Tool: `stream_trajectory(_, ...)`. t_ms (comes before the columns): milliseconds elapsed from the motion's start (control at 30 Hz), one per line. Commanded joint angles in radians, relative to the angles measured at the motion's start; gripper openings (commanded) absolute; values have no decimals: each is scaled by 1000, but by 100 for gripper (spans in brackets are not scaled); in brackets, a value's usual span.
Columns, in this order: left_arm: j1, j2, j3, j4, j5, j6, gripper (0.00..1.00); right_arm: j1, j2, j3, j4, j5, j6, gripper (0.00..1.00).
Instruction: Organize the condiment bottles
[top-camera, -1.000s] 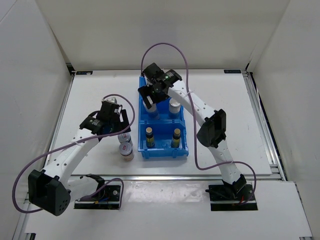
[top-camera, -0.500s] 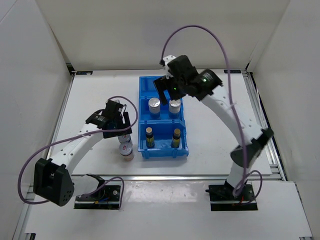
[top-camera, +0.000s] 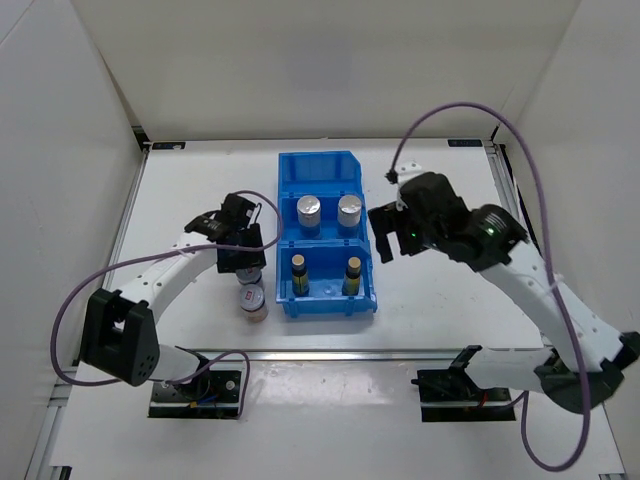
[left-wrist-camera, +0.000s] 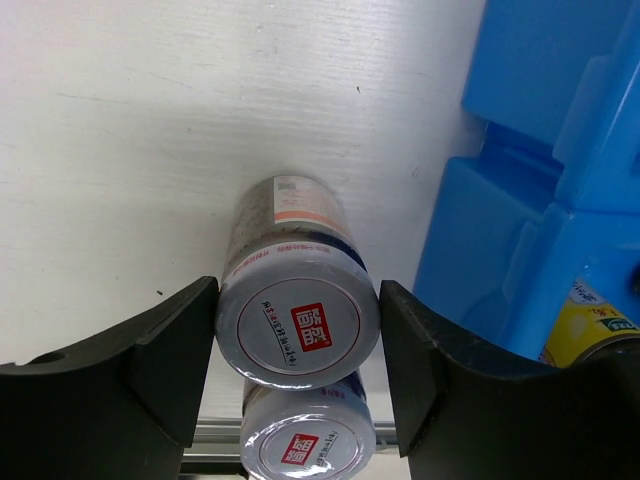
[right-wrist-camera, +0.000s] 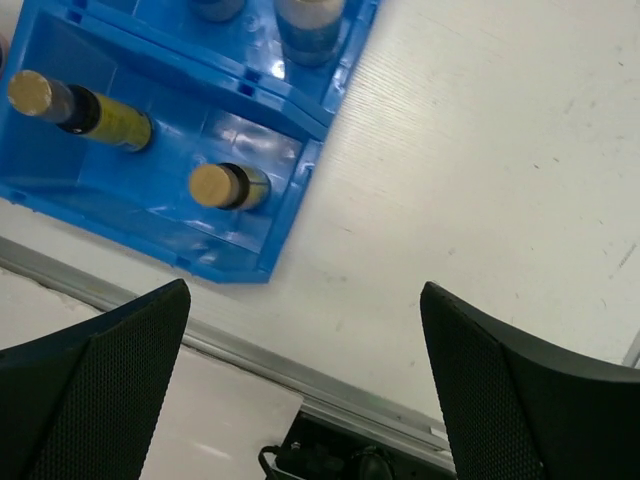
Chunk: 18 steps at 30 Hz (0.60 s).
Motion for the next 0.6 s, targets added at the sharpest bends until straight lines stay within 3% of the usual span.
stream_trajectory(0, 5, 0, 64, 6, 9, 15, 47, 1, -128, -54, -26, 89, 58, 99)
stream_trajectory(167, 14, 10, 138, -22, -31, 25, 29, 1, -265, -143, -48, 138, 97, 100)
stream_trajectory(333, 43, 52, 353, -104, -52, 61, 12, 1, -288, -192, -60, 149, 131, 100)
stream_trajectory(567, 75, 182, 752, -206, -66, 94, 12, 1, -307, -244, -50, 167, 152, 100)
